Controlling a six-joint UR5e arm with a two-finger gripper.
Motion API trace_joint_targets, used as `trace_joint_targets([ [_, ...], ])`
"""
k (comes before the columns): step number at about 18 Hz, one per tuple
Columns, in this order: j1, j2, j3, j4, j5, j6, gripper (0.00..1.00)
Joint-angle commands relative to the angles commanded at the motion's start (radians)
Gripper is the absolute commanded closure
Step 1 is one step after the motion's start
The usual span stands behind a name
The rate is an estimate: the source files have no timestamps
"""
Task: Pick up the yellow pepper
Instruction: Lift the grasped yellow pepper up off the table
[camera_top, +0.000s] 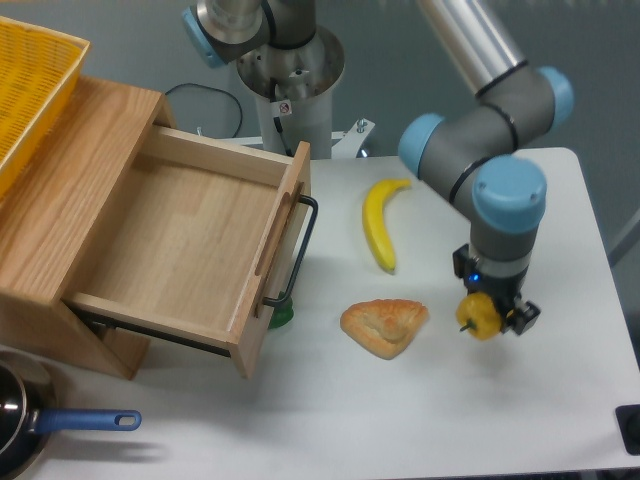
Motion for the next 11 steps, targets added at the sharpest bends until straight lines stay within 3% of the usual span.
trace_joint_targets([
  [6, 0.032, 0.043, 0.015, -0.077, 0.002, -0.002, 0.78],
  [11, 0.042, 0.055, 0.017, -0.095, 0.002, -0.002, 0.77],
])
